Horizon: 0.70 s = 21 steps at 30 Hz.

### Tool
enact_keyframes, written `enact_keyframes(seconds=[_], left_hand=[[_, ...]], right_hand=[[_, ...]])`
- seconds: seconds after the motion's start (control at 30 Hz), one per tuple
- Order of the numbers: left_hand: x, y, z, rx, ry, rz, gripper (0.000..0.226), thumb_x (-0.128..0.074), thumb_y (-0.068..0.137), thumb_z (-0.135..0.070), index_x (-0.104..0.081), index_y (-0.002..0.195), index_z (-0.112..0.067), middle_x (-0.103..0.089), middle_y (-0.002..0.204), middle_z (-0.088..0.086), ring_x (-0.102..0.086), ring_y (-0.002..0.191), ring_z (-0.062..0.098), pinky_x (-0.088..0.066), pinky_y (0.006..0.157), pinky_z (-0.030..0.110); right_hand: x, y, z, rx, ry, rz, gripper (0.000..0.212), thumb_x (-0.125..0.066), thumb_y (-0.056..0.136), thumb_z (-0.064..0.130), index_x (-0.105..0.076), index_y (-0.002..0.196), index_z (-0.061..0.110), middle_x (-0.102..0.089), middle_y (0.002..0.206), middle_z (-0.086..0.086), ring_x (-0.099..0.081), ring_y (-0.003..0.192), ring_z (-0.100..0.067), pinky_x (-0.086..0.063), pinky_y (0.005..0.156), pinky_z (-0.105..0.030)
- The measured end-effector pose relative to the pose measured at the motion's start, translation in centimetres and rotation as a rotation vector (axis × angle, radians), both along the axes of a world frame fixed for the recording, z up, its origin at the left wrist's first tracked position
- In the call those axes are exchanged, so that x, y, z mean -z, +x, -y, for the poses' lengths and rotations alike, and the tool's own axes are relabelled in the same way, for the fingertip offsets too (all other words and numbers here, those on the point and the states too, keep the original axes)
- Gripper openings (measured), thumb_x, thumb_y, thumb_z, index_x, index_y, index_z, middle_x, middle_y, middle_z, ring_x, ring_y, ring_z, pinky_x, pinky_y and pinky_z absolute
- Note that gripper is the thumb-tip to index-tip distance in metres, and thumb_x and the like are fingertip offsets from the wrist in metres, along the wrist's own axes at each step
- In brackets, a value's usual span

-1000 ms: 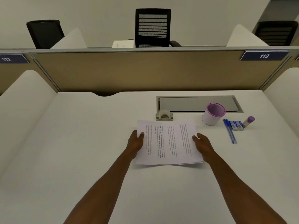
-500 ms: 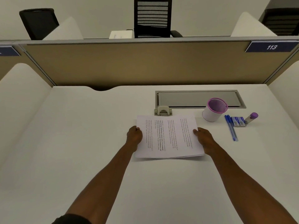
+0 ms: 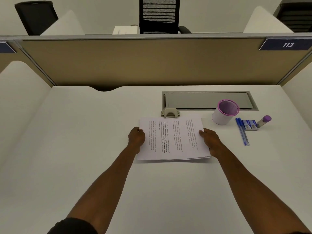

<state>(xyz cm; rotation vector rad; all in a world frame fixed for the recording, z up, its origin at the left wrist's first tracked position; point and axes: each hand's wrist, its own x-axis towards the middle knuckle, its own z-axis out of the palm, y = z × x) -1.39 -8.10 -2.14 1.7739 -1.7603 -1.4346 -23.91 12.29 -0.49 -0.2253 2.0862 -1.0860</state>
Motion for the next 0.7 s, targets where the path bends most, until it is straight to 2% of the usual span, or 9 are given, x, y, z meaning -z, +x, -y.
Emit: enact_keyframes(seconds=[0.13, 0.27, 0.5, 0.63, 0.7], left_hand=[[-0.03, -0.18, 0.28, -0.007, -0.018, 0.010, 0.033, -0.040, 0.103, -0.020, -0.056, 0.129, -0.010, -0.056, 0.136, 0.013, -0.053, 0.110, 0.027, -0.037, 0.085, 0.029], [0.04, -0.40, 0.48, -0.009, -0.026, 0.014, 0.034, -0.040, 0.103, -0.020, -0.055, 0.132, -0.010, -0.054, 0.139, 0.012, -0.053, 0.117, 0.027, -0.035, 0.085, 0.029], [0.37, -0.26, 0.69, -0.020, -0.006, -0.008, 0.033, -0.041, 0.102, -0.019, -0.057, 0.130, -0.011, -0.056, 0.136, 0.011, -0.046, 0.099, 0.019, -0.035, 0.084, 0.029], [0.41, -0.31, 0.93, -0.021, 0.018, -0.047, 0.030, -0.040, 0.101, -0.019, -0.061, 0.121, -0.012, -0.061, 0.126, 0.008, -0.052, 0.096, 0.021, -0.038, 0.081, 0.032], [0.44, -0.35, 0.95, -0.018, 0.011, -0.051, 0.030, -0.039, 0.103, -0.021, -0.062, 0.119, -0.012, -0.060, 0.117, 0.003, -0.052, 0.095, 0.021, -0.039, 0.081, 0.032]], right_hand=[[0.05, -0.09, 0.33, -0.004, 0.002, 0.006, 0.018, -0.047, 0.100, 0.029, -0.060, 0.103, 0.017, -0.067, 0.093, -0.006, -0.066, 0.079, -0.024, -0.052, 0.065, -0.033], [0.10, -0.22, 0.50, -0.003, 0.009, 0.009, 0.017, -0.047, 0.100, 0.028, -0.060, 0.102, 0.017, -0.067, 0.095, -0.007, -0.066, 0.080, -0.024, -0.053, 0.066, -0.034], [0.47, -0.22, 0.20, 0.056, -0.025, 0.073, 0.018, -0.050, 0.098, 0.029, -0.061, 0.098, 0.015, -0.069, 0.099, -0.012, -0.068, 0.085, -0.031, -0.056, 0.076, -0.043], [0.26, -0.03, 0.70, 0.117, -0.020, 0.091, 0.026, -0.047, 0.098, 0.041, -0.058, 0.094, 0.018, -0.068, 0.094, -0.009, -0.067, 0.085, -0.031, -0.054, 0.082, -0.047], [0.23, -0.06, 0.97, 0.144, -0.029, 0.043, 0.026, -0.045, 0.099, 0.038, -0.056, 0.088, 0.018, -0.067, 0.096, -0.012, -0.066, 0.087, -0.031, -0.053, 0.085, -0.049]])
